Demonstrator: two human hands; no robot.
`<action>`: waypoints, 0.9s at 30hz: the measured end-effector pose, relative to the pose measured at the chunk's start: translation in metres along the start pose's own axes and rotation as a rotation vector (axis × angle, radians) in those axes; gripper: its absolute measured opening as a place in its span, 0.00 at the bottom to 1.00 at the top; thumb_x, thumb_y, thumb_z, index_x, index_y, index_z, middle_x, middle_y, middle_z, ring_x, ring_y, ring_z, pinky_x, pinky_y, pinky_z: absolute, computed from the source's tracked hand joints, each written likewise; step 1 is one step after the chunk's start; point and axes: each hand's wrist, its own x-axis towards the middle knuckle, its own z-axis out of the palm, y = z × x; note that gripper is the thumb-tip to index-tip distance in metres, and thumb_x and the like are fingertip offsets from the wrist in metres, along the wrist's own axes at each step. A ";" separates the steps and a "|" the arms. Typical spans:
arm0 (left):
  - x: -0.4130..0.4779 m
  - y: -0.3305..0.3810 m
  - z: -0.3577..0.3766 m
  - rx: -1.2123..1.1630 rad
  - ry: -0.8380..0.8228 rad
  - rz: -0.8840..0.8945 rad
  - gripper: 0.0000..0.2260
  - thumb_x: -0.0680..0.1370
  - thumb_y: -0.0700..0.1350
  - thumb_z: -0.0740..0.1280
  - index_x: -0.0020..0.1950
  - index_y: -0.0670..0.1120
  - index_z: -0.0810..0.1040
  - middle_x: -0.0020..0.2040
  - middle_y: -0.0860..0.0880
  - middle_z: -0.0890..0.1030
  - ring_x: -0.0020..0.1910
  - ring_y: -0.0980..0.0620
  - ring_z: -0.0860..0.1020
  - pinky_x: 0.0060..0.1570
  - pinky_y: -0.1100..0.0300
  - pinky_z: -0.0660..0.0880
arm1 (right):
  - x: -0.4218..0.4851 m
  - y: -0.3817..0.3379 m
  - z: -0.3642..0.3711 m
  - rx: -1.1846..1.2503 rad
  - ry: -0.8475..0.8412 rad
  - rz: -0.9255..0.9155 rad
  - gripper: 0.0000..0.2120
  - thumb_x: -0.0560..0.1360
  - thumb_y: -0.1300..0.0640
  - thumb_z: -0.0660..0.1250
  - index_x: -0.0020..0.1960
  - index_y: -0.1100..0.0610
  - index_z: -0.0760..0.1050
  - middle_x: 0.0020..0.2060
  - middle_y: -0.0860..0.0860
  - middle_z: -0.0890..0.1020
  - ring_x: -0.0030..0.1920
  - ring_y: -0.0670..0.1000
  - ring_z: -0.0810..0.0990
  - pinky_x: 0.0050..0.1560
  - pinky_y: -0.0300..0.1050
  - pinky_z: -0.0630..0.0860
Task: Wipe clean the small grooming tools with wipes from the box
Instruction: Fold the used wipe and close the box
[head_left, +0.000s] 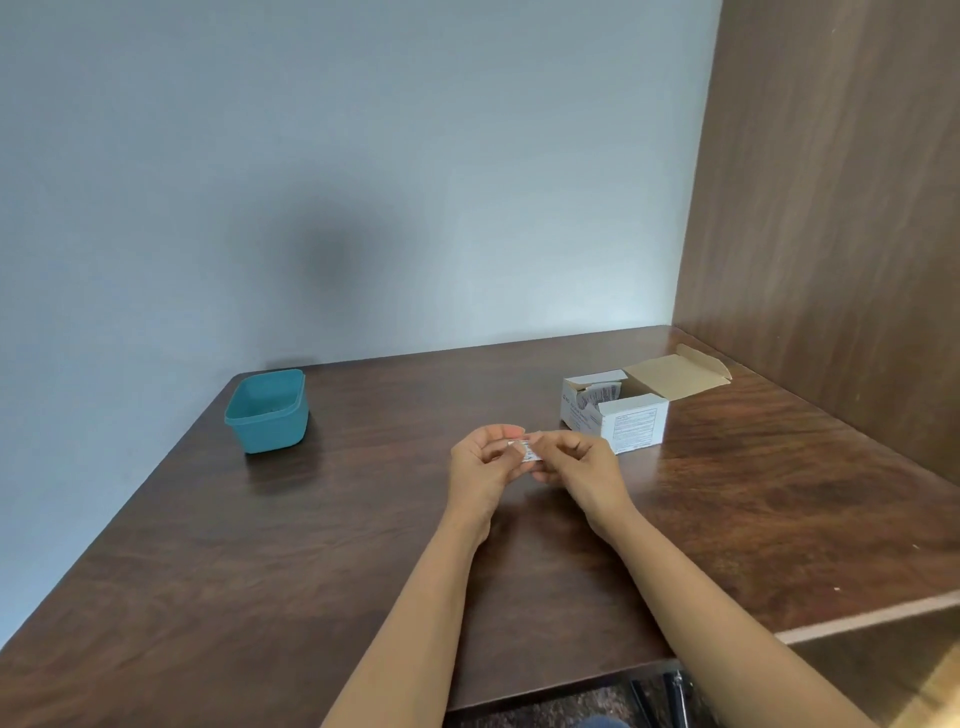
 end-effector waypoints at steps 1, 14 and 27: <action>-0.003 0.000 0.002 0.022 -0.017 0.013 0.07 0.75 0.28 0.65 0.48 0.38 0.78 0.43 0.41 0.83 0.38 0.53 0.82 0.39 0.65 0.80 | -0.004 -0.001 -0.002 -0.001 -0.010 0.003 0.05 0.75 0.62 0.68 0.46 0.61 0.83 0.38 0.56 0.84 0.36 0.50 0.82 0.39 0.41 0.80; -0.097 -0.005 0.043 0.412 -0.021 0.168 0.02 0.73 0.39 0.73 0.44 0.44 0.85 0.35 0.49 0.85 0.34 0.55 0.84 0.37 0.64 0.80 | -0.104 -0.026 -0.059 0.030 0.089 -0.003 0.04 0.72 0.65 0.70 0.45 0.65 0.82 0.37 0.60 0.84 0.36 0.52 0.84 0.34 0.38 0.79; -0.189 -0.063 0.136 0.628 -0.318 0.279 0.06 0.77 0.39 0.66 0.41 0.47 0.74 0.38 0.56 0.80 0.39 0.58 0.80 0.39 0.55 0.79 | -0.225 -0.036 -0.160 -0.720 0.380 -0.175 0.08 0.73 0.68 0.67 0.40 0.57 0.77 0.32 0.48 0.83 0.33 0.45 0.82 0.36 0.44 0.79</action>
